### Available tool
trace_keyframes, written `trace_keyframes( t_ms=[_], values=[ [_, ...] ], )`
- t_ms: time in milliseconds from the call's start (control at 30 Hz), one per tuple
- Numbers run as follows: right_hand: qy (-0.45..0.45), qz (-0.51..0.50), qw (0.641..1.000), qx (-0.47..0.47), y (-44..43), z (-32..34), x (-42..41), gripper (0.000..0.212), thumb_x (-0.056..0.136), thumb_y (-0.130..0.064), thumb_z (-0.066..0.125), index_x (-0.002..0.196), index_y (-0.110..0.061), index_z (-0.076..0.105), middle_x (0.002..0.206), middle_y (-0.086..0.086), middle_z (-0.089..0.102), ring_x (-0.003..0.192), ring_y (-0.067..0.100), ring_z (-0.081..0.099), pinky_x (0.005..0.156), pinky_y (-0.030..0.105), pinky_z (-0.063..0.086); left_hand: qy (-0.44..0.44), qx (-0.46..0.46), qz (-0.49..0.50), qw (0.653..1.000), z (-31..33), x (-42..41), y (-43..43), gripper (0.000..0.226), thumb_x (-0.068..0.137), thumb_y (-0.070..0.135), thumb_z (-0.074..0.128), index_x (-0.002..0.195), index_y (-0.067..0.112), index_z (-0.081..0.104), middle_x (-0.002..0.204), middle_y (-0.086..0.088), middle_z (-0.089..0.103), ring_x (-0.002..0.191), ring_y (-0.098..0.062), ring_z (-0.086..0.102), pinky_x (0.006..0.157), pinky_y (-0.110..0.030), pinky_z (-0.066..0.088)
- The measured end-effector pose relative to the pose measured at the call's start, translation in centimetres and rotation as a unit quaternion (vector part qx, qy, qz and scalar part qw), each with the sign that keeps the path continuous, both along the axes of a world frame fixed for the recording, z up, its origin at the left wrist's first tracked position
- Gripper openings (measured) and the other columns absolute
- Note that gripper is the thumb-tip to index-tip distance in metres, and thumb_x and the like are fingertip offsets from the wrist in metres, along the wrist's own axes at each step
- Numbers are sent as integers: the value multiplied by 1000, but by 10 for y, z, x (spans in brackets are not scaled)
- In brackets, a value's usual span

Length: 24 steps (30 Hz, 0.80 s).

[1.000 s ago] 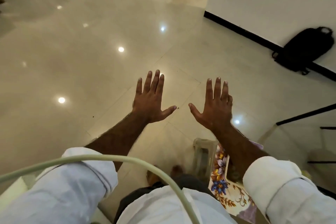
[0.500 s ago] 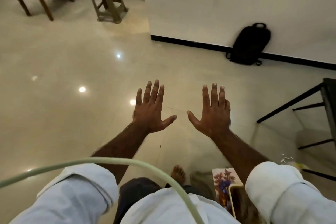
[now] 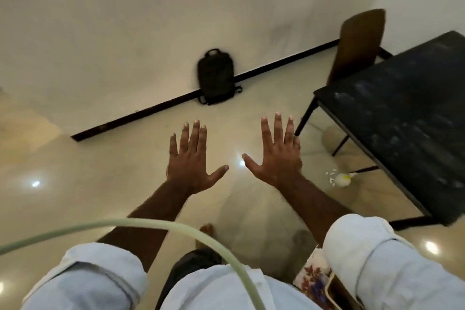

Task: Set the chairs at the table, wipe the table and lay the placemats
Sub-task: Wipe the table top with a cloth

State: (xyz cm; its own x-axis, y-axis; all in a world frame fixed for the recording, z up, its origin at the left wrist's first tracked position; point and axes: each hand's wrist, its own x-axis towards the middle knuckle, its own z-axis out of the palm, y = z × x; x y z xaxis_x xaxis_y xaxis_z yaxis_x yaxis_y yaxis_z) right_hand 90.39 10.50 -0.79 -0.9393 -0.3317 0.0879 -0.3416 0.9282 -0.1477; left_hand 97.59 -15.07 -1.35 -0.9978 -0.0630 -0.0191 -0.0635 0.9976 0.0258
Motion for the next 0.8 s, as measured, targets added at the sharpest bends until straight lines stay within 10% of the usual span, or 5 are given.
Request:
trace_keyframes(
  t_ms=[800],
  values=[
    [15, -515, 857, -27, 263, 18, -90, 131, 81, -91, 59, 177, -29, -4, 183, 12, -19, 169, 44, -11, 128, 72, 23, 16, -18, -480, 877, 21, -344, 332, 133, 82, 105, 23, 174, 15, -14, 179, -8, -32, 166, -34, -27, 134, -64, -1]
  ],
)
